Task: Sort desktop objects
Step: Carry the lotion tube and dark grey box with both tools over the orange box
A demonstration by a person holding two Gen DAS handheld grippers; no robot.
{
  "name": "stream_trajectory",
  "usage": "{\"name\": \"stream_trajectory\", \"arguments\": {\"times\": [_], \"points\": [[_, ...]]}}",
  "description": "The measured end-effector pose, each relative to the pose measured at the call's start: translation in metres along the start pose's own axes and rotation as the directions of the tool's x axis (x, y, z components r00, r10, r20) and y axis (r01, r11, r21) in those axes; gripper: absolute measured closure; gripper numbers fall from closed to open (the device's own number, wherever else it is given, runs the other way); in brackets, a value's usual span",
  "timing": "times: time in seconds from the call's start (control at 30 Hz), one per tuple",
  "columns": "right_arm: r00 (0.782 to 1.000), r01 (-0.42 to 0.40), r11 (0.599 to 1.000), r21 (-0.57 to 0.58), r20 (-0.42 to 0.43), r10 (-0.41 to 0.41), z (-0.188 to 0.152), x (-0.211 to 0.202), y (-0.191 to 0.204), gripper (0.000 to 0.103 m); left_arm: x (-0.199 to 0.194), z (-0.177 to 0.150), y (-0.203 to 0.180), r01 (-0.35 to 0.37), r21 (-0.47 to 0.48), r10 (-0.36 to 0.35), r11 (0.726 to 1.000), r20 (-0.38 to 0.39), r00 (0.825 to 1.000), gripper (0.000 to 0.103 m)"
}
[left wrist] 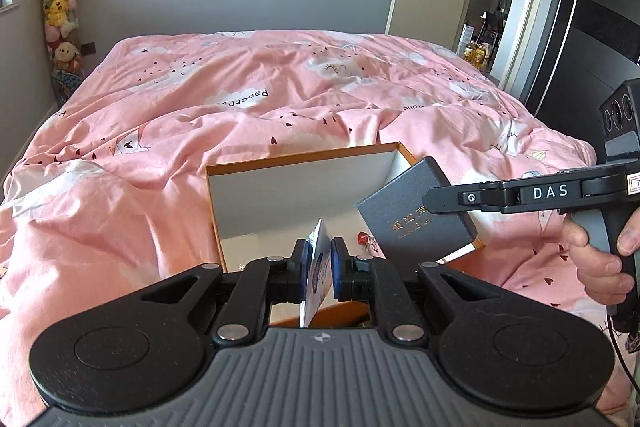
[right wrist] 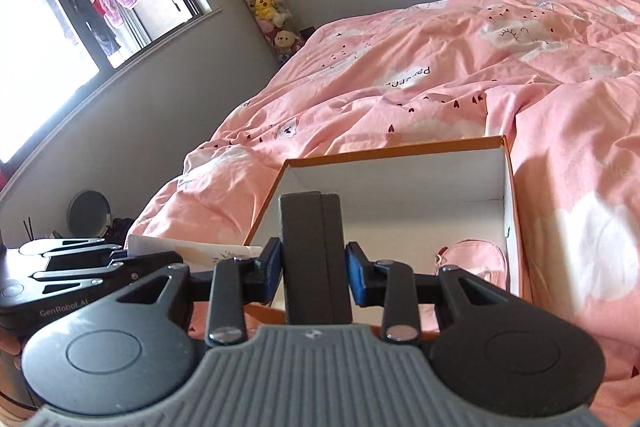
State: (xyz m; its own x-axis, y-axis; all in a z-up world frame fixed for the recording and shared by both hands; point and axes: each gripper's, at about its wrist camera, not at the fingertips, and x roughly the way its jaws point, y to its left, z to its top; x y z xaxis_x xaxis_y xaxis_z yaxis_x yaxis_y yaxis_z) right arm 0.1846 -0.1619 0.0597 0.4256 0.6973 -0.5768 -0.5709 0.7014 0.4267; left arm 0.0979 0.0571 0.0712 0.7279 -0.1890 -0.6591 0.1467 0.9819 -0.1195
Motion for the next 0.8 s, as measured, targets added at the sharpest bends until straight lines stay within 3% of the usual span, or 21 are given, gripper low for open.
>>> {"name": "stream_trajectory", "arguments": {"times": [0.17, 0.37, 0.63, 0.8], "points": [[0.997, 0.033, 0.998, 0.053, -0.071, -0.029, 0.01, 0.049, -0.016, 0.066, 0.031, 0.015, 0.014, -0.014, -0.015, 0.013, 1.0, -0.062, 0.998, 0.09], [0.97, 0.103, 0.988, 0.111, -0.232, -0.075, -0.003, 0.116, -0.035, 0.066, 0.067, 0.024, 0.026, -0.024, 0.009, 0.025, 1.0, -0.159, 0.987, 0.09], [0.94, 0.085, 0.976, 0.2, -0.341, -0.012, -0.019, 0.157, -0.048, 0.066, 0.112, 0.038, 0.04, -0.034, 0.042, 0.043, 0.999, -0.264, 0.964, 0.09], [0.909, 0.06, 0.968, 0.245, -0.413, 0.048, -0.02, 0.165, -0.059, 0.066, 0.131, 0.047, 0.04, -0.018, 0.092, 0.046, 0.996, -0.313, 0.949, 0.09]]}}
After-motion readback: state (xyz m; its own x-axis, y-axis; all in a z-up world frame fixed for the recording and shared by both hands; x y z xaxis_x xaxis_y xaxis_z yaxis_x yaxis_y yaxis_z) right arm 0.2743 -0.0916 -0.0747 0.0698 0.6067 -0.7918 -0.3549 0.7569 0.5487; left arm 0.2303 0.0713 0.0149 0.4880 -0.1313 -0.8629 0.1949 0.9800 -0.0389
